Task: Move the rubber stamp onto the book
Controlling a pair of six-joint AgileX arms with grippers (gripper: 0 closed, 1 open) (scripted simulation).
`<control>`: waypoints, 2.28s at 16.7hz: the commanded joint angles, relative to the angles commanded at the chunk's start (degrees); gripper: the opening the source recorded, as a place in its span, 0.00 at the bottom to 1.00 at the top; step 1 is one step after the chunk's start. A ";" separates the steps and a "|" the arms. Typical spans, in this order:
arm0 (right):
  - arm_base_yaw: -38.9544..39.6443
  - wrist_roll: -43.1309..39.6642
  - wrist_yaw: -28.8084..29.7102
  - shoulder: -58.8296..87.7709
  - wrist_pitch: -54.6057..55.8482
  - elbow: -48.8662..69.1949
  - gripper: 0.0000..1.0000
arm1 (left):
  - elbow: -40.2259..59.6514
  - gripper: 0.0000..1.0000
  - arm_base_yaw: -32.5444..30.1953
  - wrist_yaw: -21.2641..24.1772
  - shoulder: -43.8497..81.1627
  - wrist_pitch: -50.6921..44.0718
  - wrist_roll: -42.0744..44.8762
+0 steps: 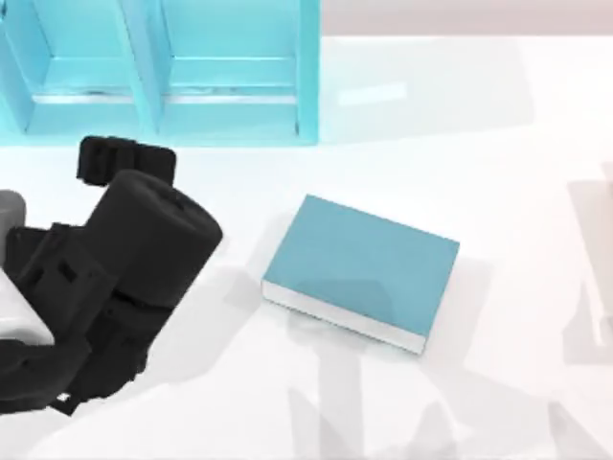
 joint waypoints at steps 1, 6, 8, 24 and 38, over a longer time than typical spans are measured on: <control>0.00 0.00 0.00 0.00 0.00 0.00 1.00 | -2.58 1.00 2.03 3.94 -6.05 1.94 9.06; 0.00 0.00 0.00 0.00 0.00 0.00 1.00 | -11.96 1.00 7.42 20.40 -29.31 9.99 53.29; 0.00 0.00 0.00 0.00 0.00 0.00 1.00 | -15.79 1.00 10.47 25.60 -35.43 13.00 67.20; 0.00 0.00 0.00 0.00 0.00 0.00 1.00 | -41.97 1.00 48.06 42.91 -64.42 27.97 113.22; -7.32 -7.51 0.70 31.23 -20.44 27.49 1.00 | -41.97 1.00 48.06 42.91 -64.42 27.97 113.22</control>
